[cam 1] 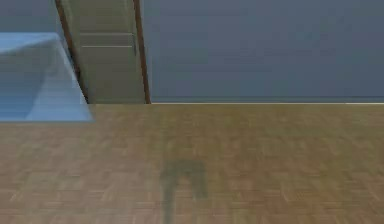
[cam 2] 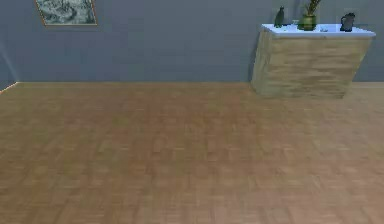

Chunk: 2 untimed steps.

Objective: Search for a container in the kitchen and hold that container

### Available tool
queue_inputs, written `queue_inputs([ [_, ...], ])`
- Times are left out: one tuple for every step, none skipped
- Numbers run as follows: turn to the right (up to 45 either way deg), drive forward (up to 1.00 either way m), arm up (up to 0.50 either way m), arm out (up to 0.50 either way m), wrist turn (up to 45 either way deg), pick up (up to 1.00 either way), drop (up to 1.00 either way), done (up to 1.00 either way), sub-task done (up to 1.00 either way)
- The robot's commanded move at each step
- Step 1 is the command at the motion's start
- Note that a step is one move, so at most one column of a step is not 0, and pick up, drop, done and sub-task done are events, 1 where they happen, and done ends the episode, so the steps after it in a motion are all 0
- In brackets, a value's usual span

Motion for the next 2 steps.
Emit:
queue_inputs([
  [-45.0,0.0,0.0,0.0,0.0,0.0,0.0,0.0,0.0],
  [-45.0,0.0,0.0,0.0,0.0,0.0,0.0,0.0,0.0],
])
